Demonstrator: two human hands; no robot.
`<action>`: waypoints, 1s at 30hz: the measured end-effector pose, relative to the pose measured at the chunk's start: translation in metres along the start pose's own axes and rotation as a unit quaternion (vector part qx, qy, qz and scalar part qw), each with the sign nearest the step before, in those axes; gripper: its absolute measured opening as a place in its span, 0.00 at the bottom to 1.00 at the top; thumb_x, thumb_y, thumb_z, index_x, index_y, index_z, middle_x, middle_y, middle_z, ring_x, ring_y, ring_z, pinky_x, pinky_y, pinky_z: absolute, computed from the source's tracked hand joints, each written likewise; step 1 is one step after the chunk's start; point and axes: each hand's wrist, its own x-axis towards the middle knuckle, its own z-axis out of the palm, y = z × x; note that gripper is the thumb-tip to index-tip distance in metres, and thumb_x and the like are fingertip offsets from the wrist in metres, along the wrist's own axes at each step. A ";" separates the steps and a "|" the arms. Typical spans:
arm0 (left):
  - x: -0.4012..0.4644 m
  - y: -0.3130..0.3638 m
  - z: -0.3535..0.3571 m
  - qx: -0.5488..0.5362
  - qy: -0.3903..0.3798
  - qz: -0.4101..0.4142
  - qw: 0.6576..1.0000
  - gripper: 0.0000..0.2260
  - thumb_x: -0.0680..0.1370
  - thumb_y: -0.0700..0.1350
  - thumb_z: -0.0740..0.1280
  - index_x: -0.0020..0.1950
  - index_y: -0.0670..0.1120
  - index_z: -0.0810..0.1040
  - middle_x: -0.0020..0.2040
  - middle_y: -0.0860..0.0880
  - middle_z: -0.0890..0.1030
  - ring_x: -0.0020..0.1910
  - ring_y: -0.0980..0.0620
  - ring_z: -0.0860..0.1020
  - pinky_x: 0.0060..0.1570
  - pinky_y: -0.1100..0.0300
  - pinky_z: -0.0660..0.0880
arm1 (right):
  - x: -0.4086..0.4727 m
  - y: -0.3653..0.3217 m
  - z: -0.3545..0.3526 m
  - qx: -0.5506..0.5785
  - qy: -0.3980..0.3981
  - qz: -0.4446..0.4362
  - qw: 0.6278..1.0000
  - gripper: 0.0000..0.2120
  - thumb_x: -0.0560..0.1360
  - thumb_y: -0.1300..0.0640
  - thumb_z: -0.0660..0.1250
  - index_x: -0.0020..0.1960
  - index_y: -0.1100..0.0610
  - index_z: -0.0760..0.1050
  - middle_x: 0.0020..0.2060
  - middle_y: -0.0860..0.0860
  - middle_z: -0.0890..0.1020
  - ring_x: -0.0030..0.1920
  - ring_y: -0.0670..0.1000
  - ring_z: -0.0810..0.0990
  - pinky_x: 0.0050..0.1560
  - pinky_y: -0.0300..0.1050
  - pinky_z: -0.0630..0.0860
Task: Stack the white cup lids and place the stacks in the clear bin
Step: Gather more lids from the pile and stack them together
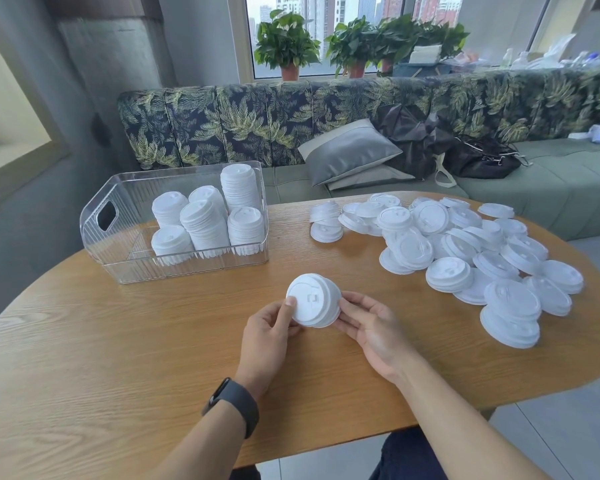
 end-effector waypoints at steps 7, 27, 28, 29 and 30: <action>0.003 -0.003 -0.001 0.021 0.028 -0.001 0.999 0.13 0.84 0.55 0.64 0.57 0.47 0.83 0.45 0.49 0.87 0.45 0.49 0.85 0.49 0.50 0.84 | -0.002 0.002 0.002 -0.014 -0.002 -0.014 1.000 0.11 0.79 0.65 0.70 0.60 0.67 0.80 0.56 0.63 0.86 0.58 0.60 0.85 0.54 0.47 0.83; -0.002 0.007 -0.004 -0.027 0.029 -0.007 0.999 0.22 0.75 0.62 0.70 0.56 0.46 0.85 0.50 0.50 0.88 0.53 0.49 0.86 0.56 0.49 0.83 | -0.011 0.003 0.014 -0.160 -0.007 -0.066 0.985 0.16 0.75 0.54 0.76 0.60 0.58 0.82 0.50 0.53 0.89 0.54 0.54 0.87 0.54 0.47 0.82; -0.001 0.007 -0.005 -0.027 0.025 -0.008 0.999 0.22 0.74 0.62 0.70 0.56 0.46 0.85 0.50 0.49 0.88 0.54 0.48 0.86 0.57 0.48 0.82 | -0.011 0.003 0.014 -0.162 -0.012 -0.065 0.985 0.16 0.75 0.54 0.76 0.60 0.59 0.82 0.50 0.53 0.89 0.54 0.54 0.87 0.52 0.45 0.82; -0.002 0.008 -0.005 -0.030 0.022 -0.009 0.999 0.21 0.74 0.62 0.71 0.55 0.46 0.86 0.50 0.49 0.88 0.53 0.47 0.86 0.57 0.48 0.82 | -0.011 0.003 0.015 -0.161 -0.015 -0.066 0.985 0.17 0.74 0.52 0.76 0.60 0.59 0.82 0.50 0.54 0.89 0.54 0.54 0.87 0.51 0.44 0.82; -0.002 0.008 -0.005 -0.036 0.019 -0.010 0.999 0.21 0.75 0.61 0.71 0.55 0.45 0.86 0.49 0.48 0.88 0.53 0.47 0.86 0.57 0.48 0.82 | -0.012 0.003 0.015 -0.160 -0.016 -0.068 0.985 0.19 0.73 0.50 0.76 0.59 0.59 0.82 0.50 0.54 0.89 0.53 0.54 0.87 0.51 0.44 0.82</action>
